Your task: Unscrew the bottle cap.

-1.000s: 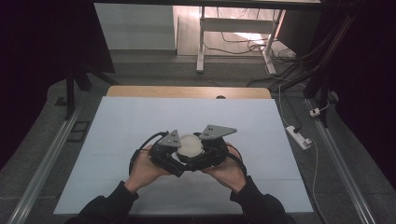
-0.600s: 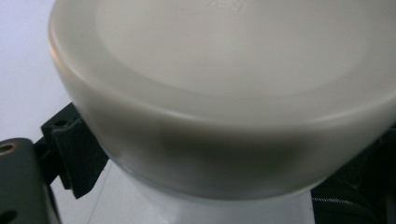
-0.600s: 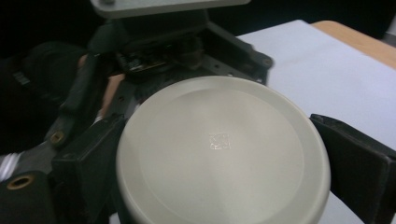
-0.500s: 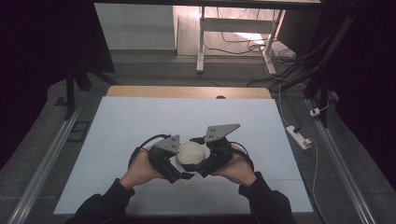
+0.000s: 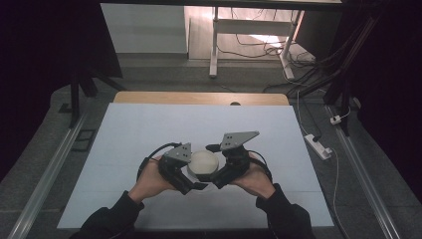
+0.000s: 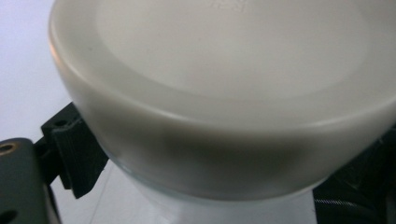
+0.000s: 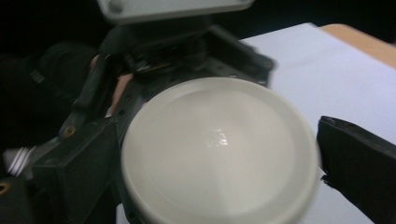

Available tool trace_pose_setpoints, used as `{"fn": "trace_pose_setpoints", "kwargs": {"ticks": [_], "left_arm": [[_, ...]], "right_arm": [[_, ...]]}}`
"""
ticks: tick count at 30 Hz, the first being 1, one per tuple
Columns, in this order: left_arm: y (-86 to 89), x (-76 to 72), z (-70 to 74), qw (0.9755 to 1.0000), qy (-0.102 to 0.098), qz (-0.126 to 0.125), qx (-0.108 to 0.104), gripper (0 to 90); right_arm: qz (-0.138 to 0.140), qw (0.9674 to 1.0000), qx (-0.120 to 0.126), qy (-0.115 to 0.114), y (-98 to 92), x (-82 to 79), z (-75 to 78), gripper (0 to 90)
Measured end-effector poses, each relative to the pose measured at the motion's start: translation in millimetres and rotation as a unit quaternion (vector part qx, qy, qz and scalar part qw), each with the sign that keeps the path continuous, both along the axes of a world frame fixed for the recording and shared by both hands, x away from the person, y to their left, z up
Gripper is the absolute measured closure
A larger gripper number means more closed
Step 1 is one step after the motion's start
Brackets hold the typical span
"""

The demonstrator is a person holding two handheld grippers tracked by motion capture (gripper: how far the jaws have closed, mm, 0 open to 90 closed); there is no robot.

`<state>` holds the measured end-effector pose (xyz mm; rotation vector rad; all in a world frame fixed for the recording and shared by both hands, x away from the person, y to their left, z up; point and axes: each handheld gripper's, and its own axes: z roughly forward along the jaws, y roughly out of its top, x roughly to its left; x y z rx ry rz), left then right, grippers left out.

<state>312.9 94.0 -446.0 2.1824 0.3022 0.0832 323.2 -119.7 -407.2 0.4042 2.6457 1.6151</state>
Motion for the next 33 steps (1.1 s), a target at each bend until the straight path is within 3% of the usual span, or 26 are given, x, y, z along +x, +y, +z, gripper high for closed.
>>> {"fn": "trace_pose_setpoints", "kwargs": {"ticks": [3,4,5,7,11,15,24,29,33], "left_arm": [[0.5,1.6,-0.4,0.9994,-0.001,0.034,0.004,7.4],[0.5,1.6,-0.4,0.9994,-0.001,0.034,0.004,7.5],[0.1,2.1,-1.0,0.9983,-0.004,0.057,0.008,7.5],[-0.5,2.6,-1.4,0.9974,-0.006,0.071,0.014,7.4],[-2.5,1.2,-0.6,0.9963,-0.006,0.085,0.013,7.4],[-5.9,-1.7,1.7,0.9954,-0.012,0.094,0.015,7.5],[-7.3,-2.3,1.5,0.9972,-0.009,0.073,0.013,7.4],[-2.5,2.3,-1.5,0.9996,0.005,0.027,0.004,7.4],[-0.5,3.2,-3.8,1.0000,0.009,0.002,-0.003,7.4]], "right_arm": [[-0.035,0.9993,0.006,-0.005,-0.5,-0.2,1.7,0.1],[-0.035,0.9993,0.006,-0.005,-0.5,-0.2,1.7,0.1],[-0.056,0.9984,0.001,-0.013,1.9,-2.3,2.0,0.1],[-0.067,0.9976,0.000,-0.015,5.4,-4.3,1.5,0.1],[-0.090,0.9955,-0.006,-0.030,11.5,-7.7,-1.5,0.1],[-0.105,0.9943,-0.001,-0.022,12.9,-6.8,-5.1,2.3],[-0.096,0.9947,-0.007,-0.036,13.0,-7.5,-8.2,7.6],[-0.067,0.9976,-0.005,-0.019,10.4,-4.1,-9.0,7.7],[-0.041,0.9991,0.003,-0.009,9.5,-3.1,-9.3,7.8]]}}
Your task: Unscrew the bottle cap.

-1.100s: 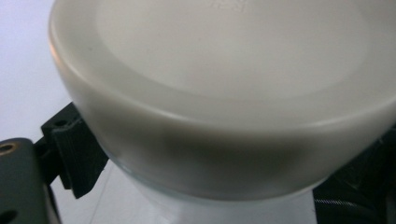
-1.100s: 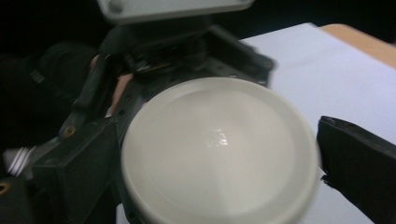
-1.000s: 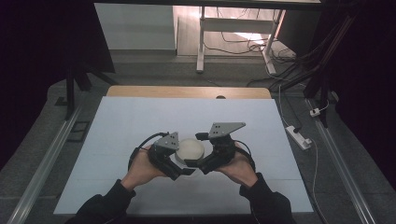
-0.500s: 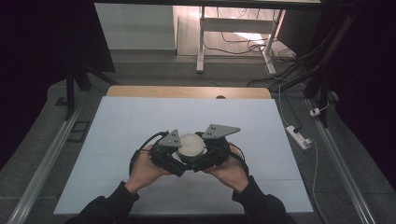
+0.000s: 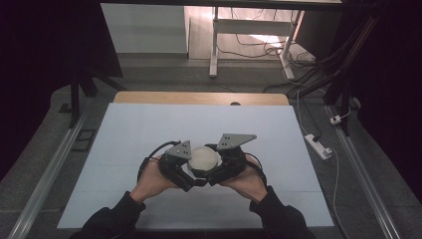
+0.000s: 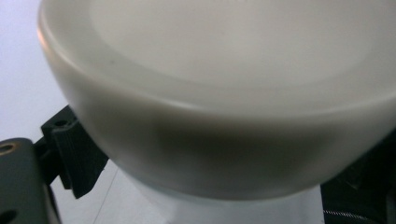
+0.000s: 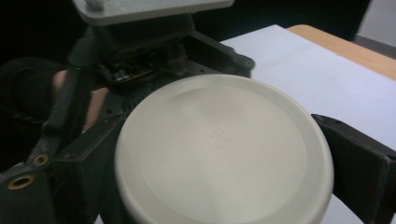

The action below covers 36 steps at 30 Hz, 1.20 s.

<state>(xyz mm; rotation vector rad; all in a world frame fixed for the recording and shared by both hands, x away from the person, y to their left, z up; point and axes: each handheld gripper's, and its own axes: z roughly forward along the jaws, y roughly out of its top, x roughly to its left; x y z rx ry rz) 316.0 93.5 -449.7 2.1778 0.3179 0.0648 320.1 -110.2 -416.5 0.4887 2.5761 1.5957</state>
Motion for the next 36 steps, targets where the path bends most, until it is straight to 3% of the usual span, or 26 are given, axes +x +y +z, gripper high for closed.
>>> {"fn": "trace_pose_setpoints", "kwargs": {"ticks": [6,18,36], "left_arm": [[-0.7,0.5,-2.2,0.9999,-0.006,0.001,0.011,7.4],[4.2,6.6,-8.1,0.9991,-0.012,0.032,0.024,7.4],[16.5,16.7,-8.7,0.9962,-0.016,0.084,0.017,7.5]], "right_arm": [[0.001,0.9999,-0.003,-0.011,-1.0,-1.3,2.5,7.8],[-0.015,0.9995,-0.003,-0.029,-7.9,-1.4,9.0,7.8],[-0.024,0.9989,-0.010,-0.040,-13.3,-6.4,12.4,7.8]]}}
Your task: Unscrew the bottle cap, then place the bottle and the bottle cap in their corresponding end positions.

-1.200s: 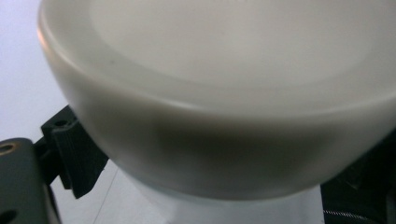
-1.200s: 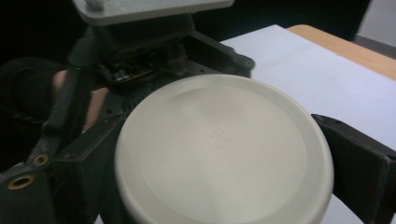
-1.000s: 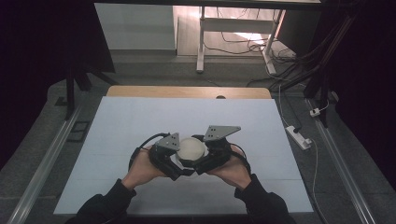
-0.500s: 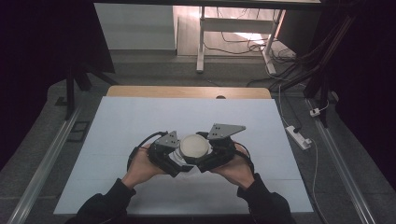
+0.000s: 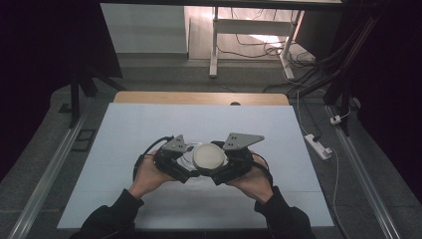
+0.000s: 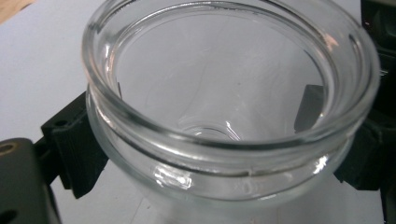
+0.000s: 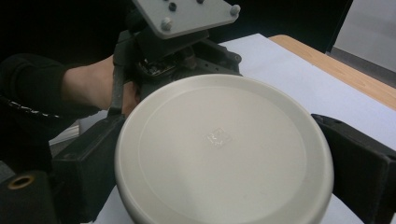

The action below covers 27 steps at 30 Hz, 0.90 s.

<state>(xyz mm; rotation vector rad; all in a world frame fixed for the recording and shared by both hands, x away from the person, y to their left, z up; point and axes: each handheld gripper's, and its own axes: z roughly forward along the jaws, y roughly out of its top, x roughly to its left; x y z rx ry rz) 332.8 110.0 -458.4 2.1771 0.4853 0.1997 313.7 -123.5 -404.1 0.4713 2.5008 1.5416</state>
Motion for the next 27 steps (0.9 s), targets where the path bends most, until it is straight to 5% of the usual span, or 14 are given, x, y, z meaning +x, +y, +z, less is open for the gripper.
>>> {"fn": "trace_pose_setpoints", "kwargs": {"ticks": [27], "left_arm": [[14.7,14.9,3.1,0.9983,-0.005,0.057,-0.008,7.4]], "right_arm": [[0.012,0.9998,-0.016,0.009,-2.4,-13.7,-13.9,7.8]]}}
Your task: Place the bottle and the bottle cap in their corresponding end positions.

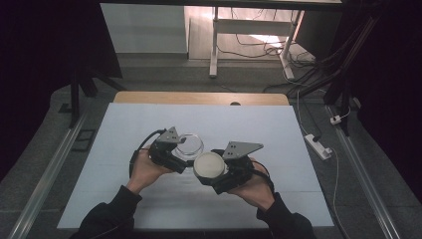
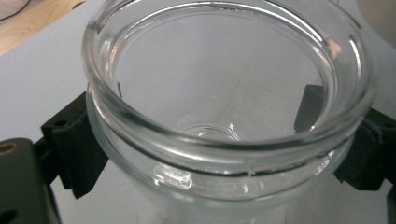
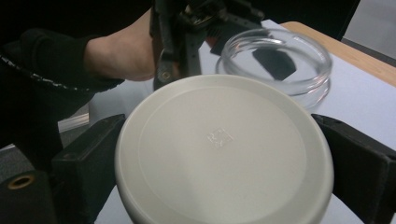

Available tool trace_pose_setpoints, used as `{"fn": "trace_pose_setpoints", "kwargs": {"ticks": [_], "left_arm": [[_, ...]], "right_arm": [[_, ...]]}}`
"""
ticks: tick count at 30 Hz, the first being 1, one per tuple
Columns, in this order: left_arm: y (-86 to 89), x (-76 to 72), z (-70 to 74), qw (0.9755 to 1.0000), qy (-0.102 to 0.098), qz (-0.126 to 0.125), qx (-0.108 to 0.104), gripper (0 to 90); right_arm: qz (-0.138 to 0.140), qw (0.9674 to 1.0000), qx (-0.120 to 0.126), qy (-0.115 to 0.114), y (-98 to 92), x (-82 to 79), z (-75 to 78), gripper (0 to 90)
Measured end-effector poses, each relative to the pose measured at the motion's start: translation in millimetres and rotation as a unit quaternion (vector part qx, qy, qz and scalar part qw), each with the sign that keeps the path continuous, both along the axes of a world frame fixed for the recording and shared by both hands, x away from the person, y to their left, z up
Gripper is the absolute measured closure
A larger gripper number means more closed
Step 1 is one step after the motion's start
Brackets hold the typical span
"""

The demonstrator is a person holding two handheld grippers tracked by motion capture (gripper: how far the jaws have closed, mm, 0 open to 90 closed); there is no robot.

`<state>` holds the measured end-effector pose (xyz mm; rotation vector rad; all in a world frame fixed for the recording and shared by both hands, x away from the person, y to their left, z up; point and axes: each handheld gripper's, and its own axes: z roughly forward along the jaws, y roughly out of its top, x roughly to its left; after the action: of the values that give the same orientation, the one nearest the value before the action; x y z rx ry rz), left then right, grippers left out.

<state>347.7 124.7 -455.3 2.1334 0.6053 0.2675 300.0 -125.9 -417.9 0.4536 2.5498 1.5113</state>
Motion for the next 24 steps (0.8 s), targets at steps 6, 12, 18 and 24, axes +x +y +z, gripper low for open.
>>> {"fn": "trace_pose_setpoints", "kwargs": {"ticks": [6,12,18,24], "left_arm": [[0.0,4.3,0.9,1.0000,-0.001,0.007,0.000,7.4],[1.4,11.5,-1.9,0.9999,-0.001,0.016,0.000,7.4],[1.5,18.4,-0.2,0.9997,-0.006,0.023,-0.008,7.5],[-2.5,25.0,1.3,0.9996,-0.010,0.024,-0.009,7.5]], "right_arm": [[0.006,1.0000,-0.003,0.002,1.1,-3.0,-4.7,7.8],[0.009,0.9999,-0.007,0.003,2.0,-4.9,-11.7,7.8],[0.010,0.9999,-0.008,0.003,2.5,-6.4,-18.5,7.8],[0.013,0.9998,-0.010,0.012,3.9,-7.8,-26.3,7.8]]}}
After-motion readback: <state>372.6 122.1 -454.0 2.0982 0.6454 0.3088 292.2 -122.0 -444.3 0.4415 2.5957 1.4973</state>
